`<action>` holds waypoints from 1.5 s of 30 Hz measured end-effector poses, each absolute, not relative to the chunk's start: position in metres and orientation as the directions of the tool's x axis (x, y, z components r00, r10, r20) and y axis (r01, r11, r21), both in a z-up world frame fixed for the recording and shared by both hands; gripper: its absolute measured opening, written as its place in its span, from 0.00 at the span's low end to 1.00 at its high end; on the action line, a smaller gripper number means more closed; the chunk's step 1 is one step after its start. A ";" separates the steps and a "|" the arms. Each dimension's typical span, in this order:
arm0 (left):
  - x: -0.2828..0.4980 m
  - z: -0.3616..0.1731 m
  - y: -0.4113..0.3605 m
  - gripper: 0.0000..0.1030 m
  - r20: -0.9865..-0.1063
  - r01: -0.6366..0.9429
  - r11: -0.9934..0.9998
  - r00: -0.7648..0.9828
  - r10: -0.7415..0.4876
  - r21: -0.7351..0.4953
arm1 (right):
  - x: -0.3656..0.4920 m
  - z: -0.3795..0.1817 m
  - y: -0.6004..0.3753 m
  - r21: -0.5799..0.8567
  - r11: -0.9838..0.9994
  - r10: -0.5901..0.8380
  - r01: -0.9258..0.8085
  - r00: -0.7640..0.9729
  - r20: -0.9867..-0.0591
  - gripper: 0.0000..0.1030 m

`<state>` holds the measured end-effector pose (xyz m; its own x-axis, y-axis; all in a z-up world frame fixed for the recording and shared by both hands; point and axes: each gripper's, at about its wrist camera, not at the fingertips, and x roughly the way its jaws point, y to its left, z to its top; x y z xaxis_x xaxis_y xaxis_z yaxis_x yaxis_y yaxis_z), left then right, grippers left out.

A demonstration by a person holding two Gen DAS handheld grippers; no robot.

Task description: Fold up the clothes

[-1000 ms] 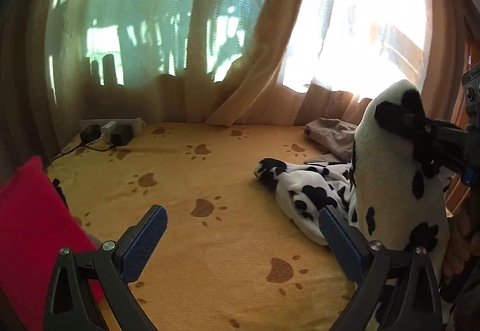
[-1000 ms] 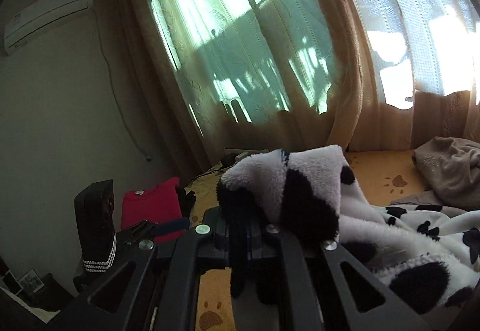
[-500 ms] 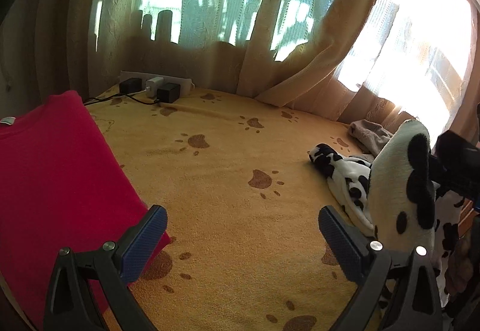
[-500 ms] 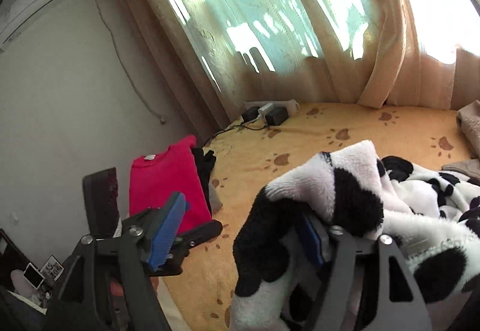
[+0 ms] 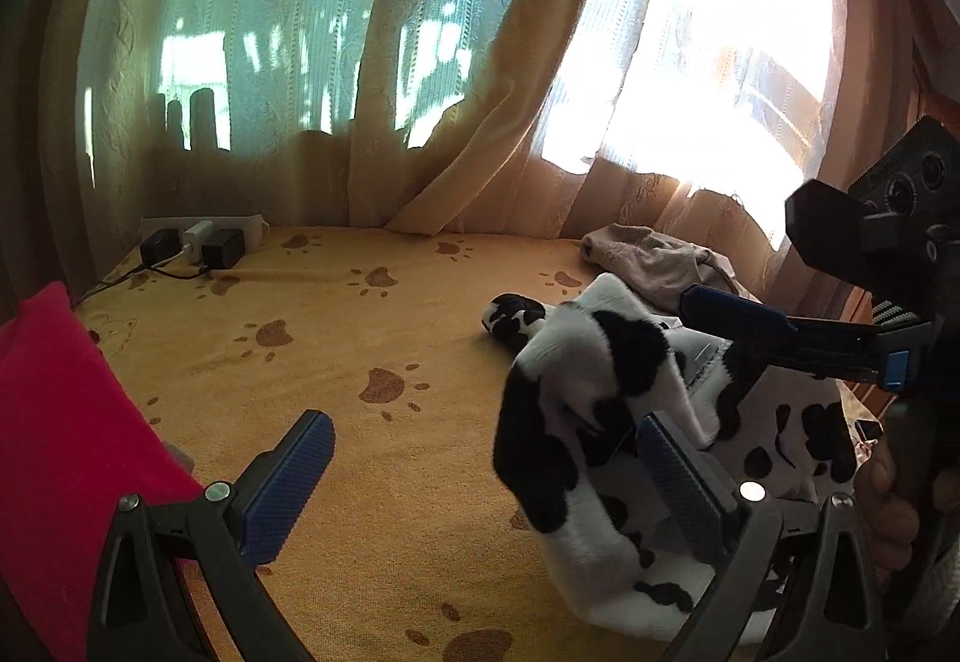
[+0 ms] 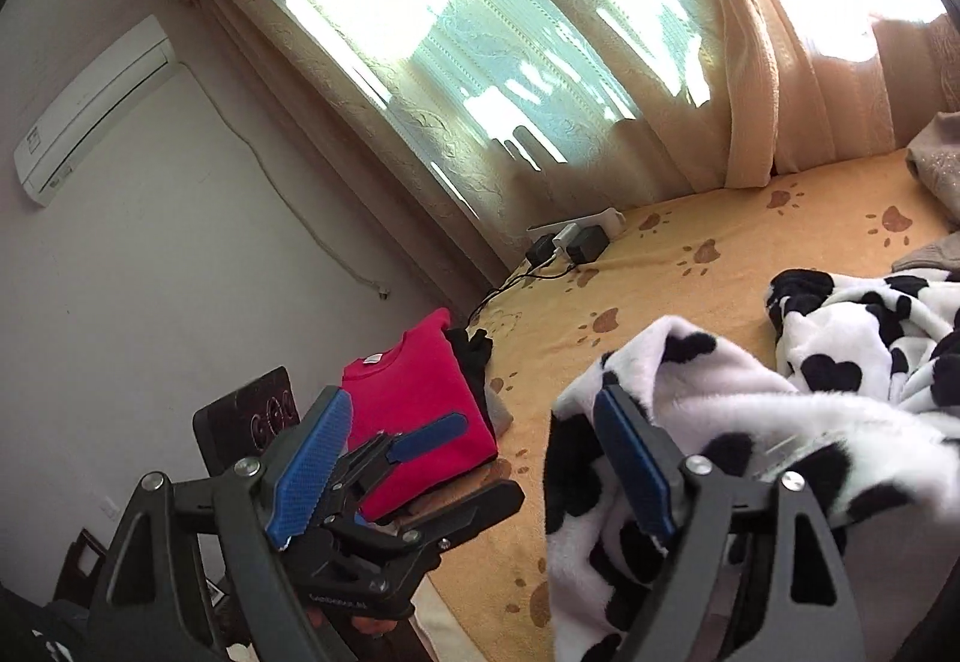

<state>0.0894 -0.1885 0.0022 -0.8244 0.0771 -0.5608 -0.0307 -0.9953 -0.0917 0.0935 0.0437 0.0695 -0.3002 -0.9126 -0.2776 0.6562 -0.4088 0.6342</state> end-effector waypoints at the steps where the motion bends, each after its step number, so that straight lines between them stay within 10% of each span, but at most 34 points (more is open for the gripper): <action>1: 0.086 0.000 -0.183 1.00 -0.573 -0.011 -0.998 -0.819 0.041 -0.055 | 0.095 0.070 0.048 0.635 -0.413 -0.910 0.653 -0.312 -0.272 0.84; 20: 0.034 -0.087 -0.193 0.99 -0.762 -0.157 -0.987 -0.643 0.075 0.035 | 0.154 0.071 0.177 0.268 -0.797 -0.604 0.541 -0.725 -0.332 0.99; 23: 0.022 -0.087 -0.184 0.85 -0.778 -0.200 -0.979 -0.620 0.105 0.027 | 0.153 0.063 0.185 0.270 -0.808 -0.590 0.525 -0.725 -0.355 0.99; 27: 0.001 -0.087 -0.174 0.34 -0.800 -0.228 -0.973 -0.578 0.158 -0.027 | 0.155 0.050 0.196 0.220 -0.850 -0.527 0.479 -0.755 -0.390 0.99; 30: -0.007 -0.090 -0.169 0.15 -0.812 -0.240 -0.968 -0.548 0.198 -0.074 | 0.165 0.041 0.207 0.104 -0.900 -0.427 0.423 -0.810 -0.402 0.99; 41: 0.011 -0.045 -0.168 0.12 -0.692 -0.238 -0.960 -0.669 0.272 -0.148 | 0.171 -0.012 0.210 -0.287 -0.846 -0.243 0.450 -0.803 -0.544 0.99; 44: 0.009 -0.042 -0.162 0.12 -0.696 -0.236 -0.962 -0.669 0.261 -0.134 | 0.135 -0.032 0.211 -0.216 -0.865 -0.225 0.454 -0.733 -0.641 0.78; 45: 0.008 -0.044 -0.160 0.12 -0.702 -0.236 -0.963 -0.663 0.259 -0.132 | 0.122 -0.037 0.216 -0.128 -0.876 -0.268 0.465 -0.690 -0.673 0.49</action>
